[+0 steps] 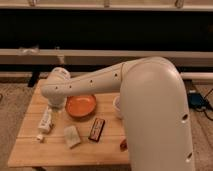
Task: Place the pepper on the white sponge
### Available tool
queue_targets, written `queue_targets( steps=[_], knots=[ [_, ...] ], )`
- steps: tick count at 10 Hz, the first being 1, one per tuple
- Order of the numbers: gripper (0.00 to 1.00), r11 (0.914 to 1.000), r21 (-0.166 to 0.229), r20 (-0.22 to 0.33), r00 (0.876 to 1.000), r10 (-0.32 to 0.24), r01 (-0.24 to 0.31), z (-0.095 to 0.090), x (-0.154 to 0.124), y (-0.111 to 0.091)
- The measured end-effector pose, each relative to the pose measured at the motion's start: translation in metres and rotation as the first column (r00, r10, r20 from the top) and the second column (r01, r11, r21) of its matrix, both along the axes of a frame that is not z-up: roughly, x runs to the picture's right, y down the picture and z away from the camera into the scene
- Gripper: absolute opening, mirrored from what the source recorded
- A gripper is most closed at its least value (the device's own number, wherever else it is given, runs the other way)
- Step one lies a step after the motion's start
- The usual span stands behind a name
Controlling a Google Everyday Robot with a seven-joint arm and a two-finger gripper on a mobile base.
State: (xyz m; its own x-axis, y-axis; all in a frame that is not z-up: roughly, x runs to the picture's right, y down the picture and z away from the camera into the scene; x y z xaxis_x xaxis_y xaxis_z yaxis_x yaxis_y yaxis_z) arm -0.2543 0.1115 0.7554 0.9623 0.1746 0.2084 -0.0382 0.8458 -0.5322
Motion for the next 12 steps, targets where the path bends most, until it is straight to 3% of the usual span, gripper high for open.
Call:
queue_targets(
  steps=[10, 12],
  knots=[
    [0.8, 1.0, 0.001, 0.0, 1.0, 0.0, 0.0, -0.0005, 0.0, -0.0005],
    [0.8, 0.9998, 0.004, 0.023, 1.0, -0.017, 0.017, -0.0015, 0.0035, 0.0035]
  ],
)
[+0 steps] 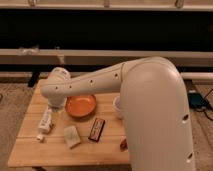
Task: Place the pepper on the white sponge
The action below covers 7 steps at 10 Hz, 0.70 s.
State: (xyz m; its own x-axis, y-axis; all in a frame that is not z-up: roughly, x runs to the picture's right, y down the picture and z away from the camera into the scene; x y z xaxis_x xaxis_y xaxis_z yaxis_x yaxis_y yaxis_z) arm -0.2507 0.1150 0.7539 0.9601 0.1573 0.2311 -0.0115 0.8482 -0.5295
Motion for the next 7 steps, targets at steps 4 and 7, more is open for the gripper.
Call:
queue_targets(
  steps=[4, 7],
  knots=[
    [0.8, 0.9994, -0.019, 0.04, 0.999, -0.029, 0.03, -0.013, 0.061, 0.026],
    [0.8, 0.9981, -0.045, 0.006, 0.999, -0.041, 0.042, -0.021, 0.127, 0.046]
  ],
)
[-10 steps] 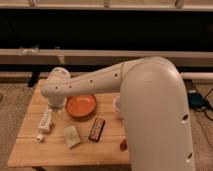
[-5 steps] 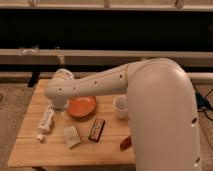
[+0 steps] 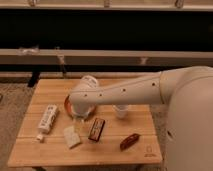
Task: Place the pepper on the white sponge
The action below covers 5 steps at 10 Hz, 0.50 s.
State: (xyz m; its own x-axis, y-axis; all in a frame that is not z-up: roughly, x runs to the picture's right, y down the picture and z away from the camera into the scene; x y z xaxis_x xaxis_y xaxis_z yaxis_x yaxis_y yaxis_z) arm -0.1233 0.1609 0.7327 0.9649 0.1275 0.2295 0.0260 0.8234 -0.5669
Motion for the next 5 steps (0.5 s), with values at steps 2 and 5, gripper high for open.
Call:
queue_targets(
  steps=[2, 5],
  knots=[
    [0.8, 0.9998, -0.018, -0.04, 0.999, 0.001, -0.002, -0.005, 0.048, 0.015],
    [0.8, 0.9985, -0.048, -0.107, 0.994, 0.02, -0.025, -0.009, 0.107, 0.042]
  ],
)
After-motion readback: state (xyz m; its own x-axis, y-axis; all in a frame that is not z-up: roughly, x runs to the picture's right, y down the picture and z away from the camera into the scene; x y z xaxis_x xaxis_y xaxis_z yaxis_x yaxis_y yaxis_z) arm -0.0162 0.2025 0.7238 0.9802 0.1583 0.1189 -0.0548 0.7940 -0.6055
